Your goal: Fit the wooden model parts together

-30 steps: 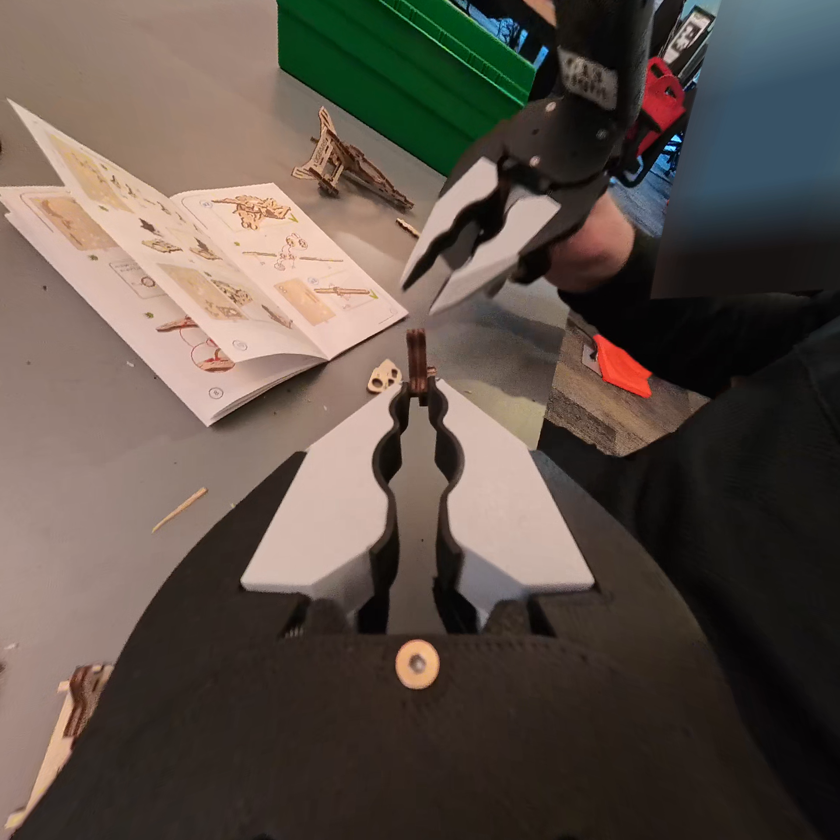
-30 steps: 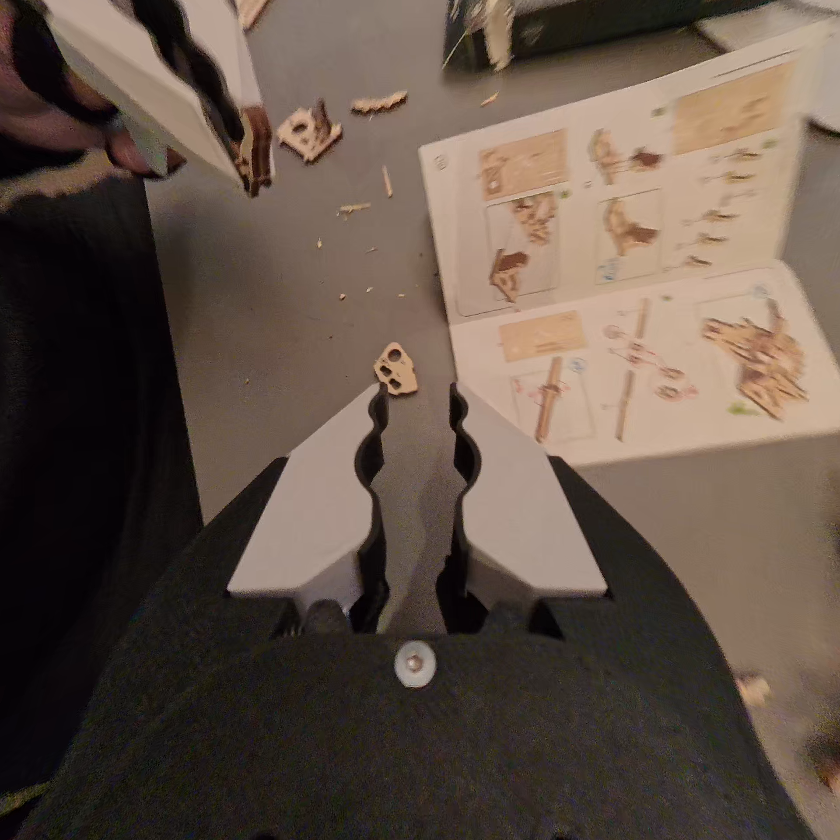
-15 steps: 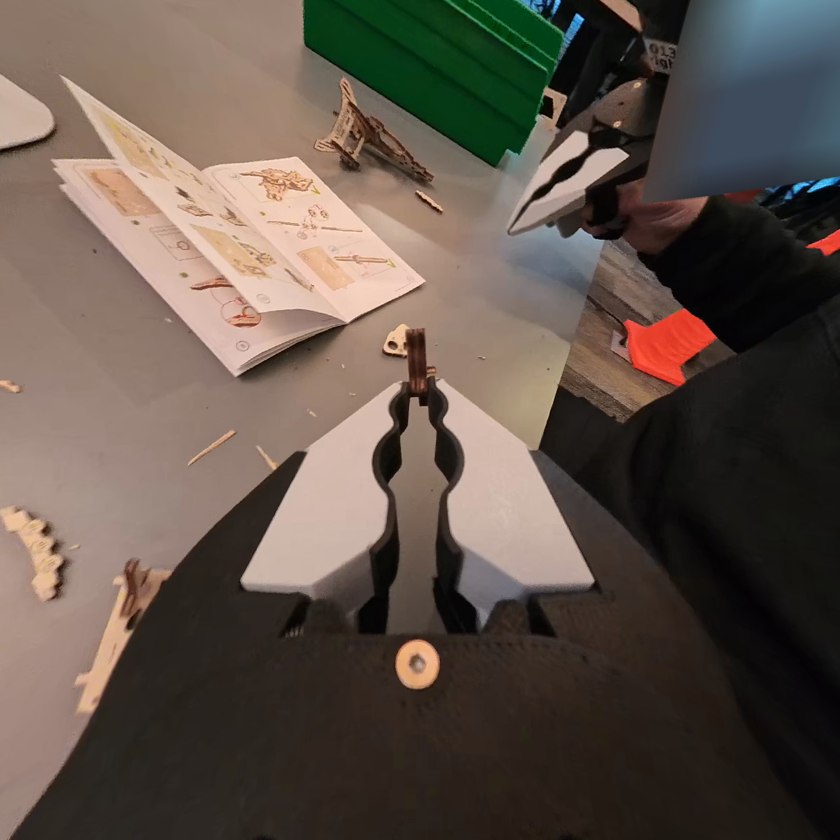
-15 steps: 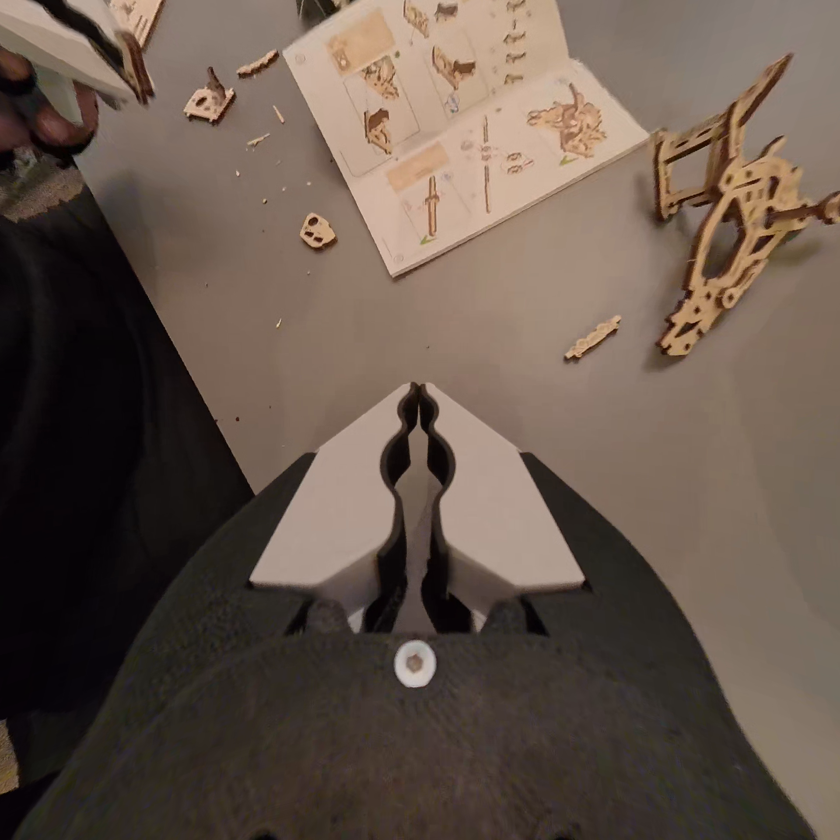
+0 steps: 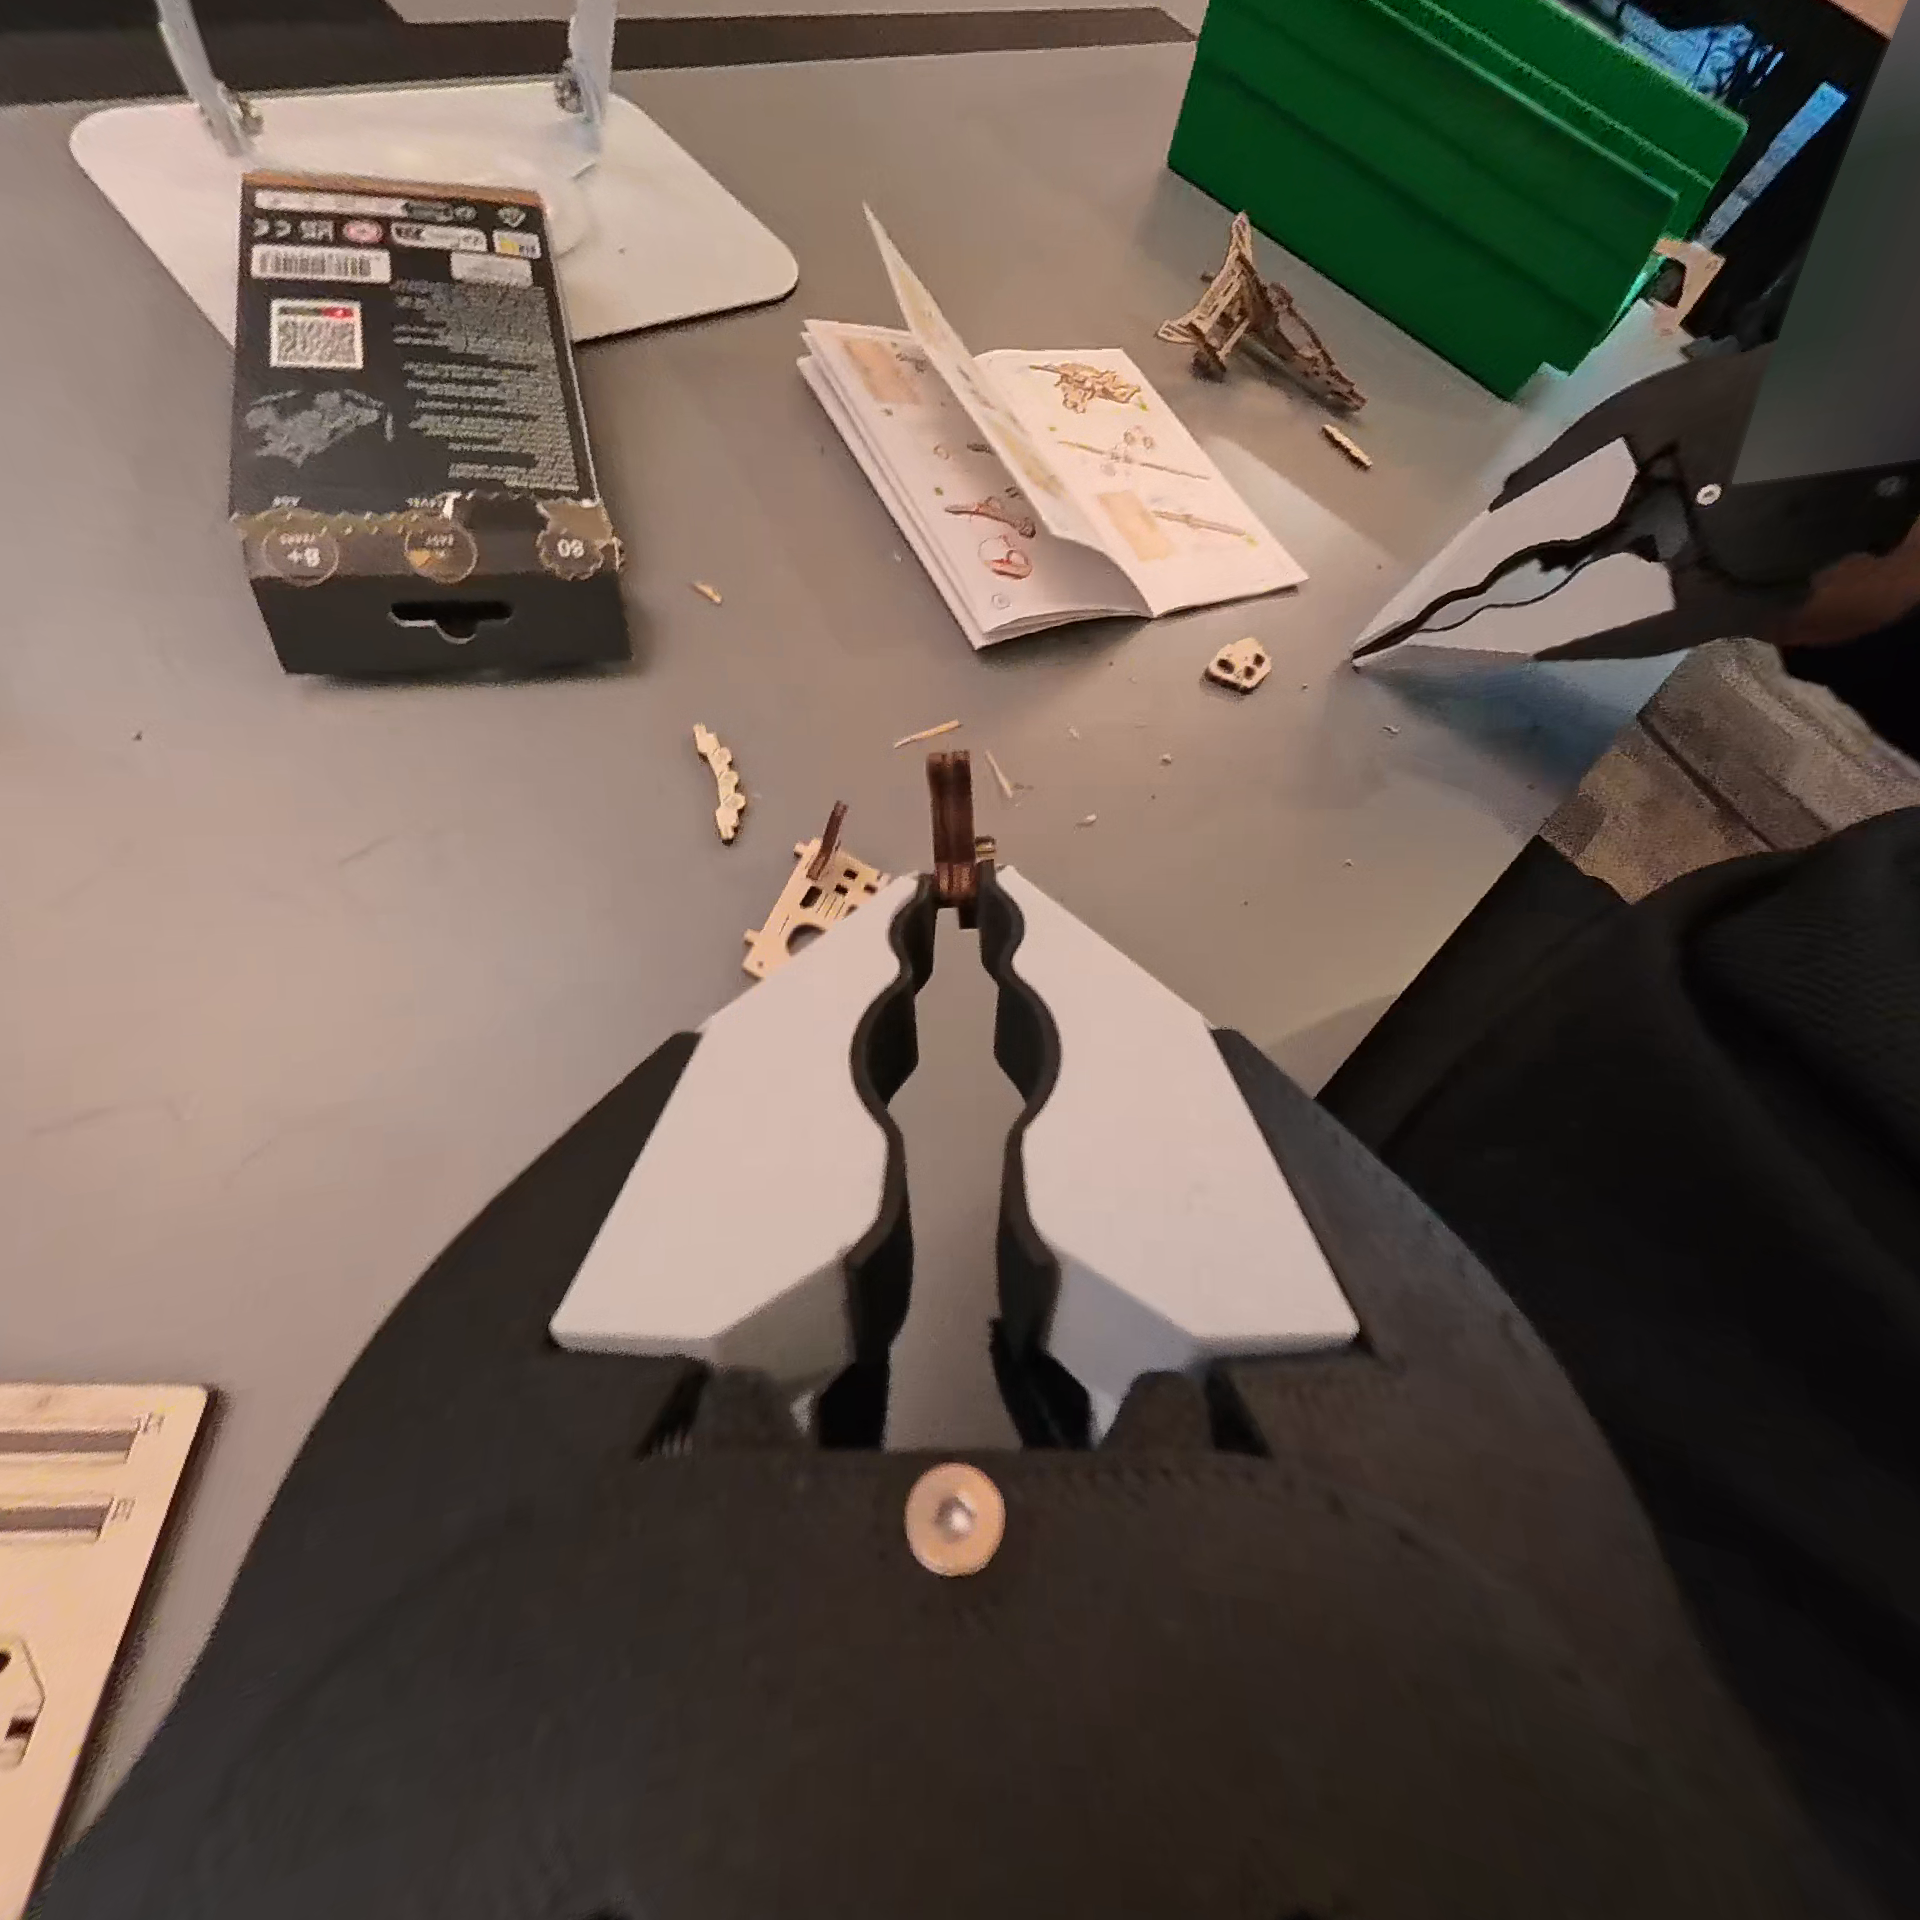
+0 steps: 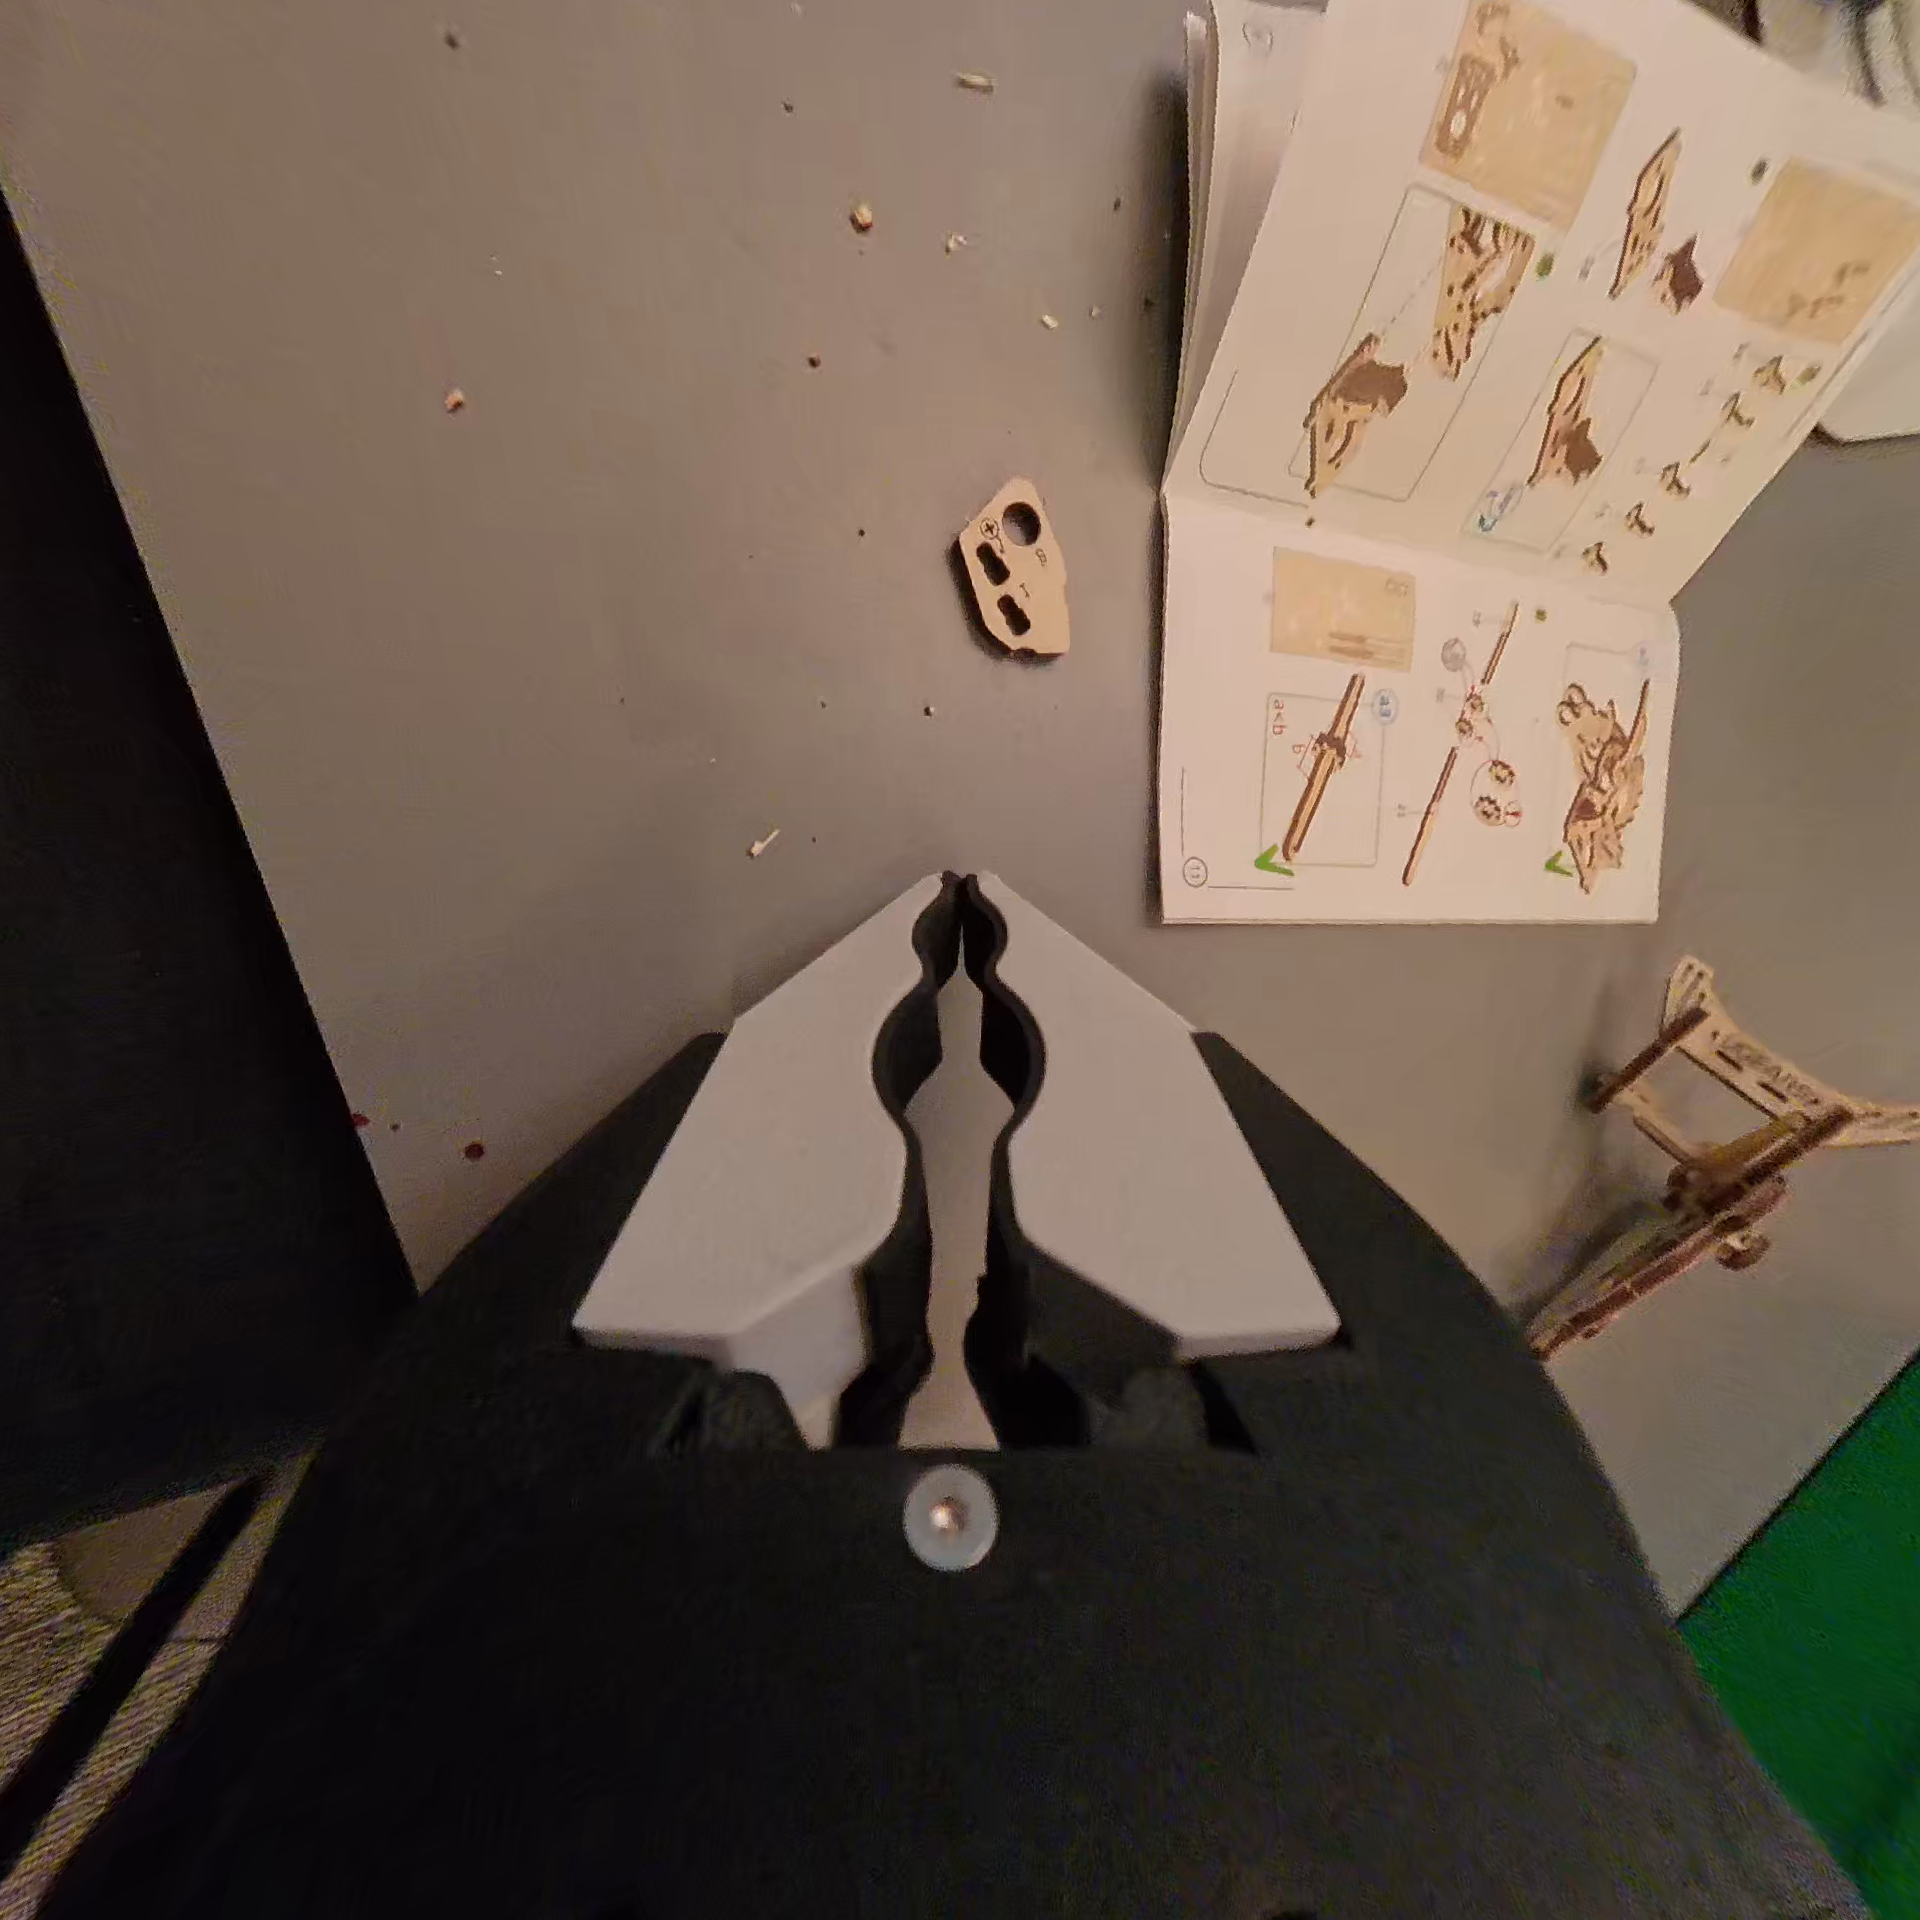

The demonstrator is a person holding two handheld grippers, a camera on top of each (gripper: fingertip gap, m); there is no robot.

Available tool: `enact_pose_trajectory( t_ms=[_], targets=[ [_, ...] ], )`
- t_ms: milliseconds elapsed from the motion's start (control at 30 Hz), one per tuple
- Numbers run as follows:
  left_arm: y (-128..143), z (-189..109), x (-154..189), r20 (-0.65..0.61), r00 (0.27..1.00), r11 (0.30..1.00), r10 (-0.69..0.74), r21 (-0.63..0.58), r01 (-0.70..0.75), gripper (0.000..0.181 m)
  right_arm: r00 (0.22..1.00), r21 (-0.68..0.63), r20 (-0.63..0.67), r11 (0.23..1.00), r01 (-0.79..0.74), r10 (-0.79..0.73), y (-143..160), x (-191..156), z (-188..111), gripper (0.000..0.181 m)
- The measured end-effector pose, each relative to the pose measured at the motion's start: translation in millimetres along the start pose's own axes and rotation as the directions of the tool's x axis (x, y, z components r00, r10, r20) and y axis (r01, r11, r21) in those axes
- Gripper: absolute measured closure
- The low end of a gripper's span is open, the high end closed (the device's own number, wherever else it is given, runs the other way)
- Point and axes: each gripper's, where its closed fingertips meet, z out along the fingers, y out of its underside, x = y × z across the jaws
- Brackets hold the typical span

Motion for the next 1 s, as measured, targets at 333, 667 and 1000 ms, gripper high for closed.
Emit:
enact_pose_trajectory(
  t_ms=[333, 667, 1000],
  targets=[
    [14.9, -2.0, -13.1, 0.005, 0.999, 0.999, -0.042, 0.008, 0.042, 0.176, 0.981, 0.098, 0.123, 0.982, -0.164, 0.151, -27.4, -2.5, -5.0, 0.181],
    [21.7, 17.2, -12.0, 0.063, 0.992, 0.993, 0.108, -0.055, -0.105, 0.176, 0.947, 0.318, 0.241, 0.904, -0.285, 0.214, -65.3, 7.6, -14.1, 0.181],
    [23.4, 20.1, -13.7, 0.098, 0.994, 0.999, 0.040, -0.018, -0.039, 0.176, 0.944, 0.363, 0.254, 0.884, -0.296, 0.212, -59.2, 0.6, -1.2, 0.169]
  ],
)
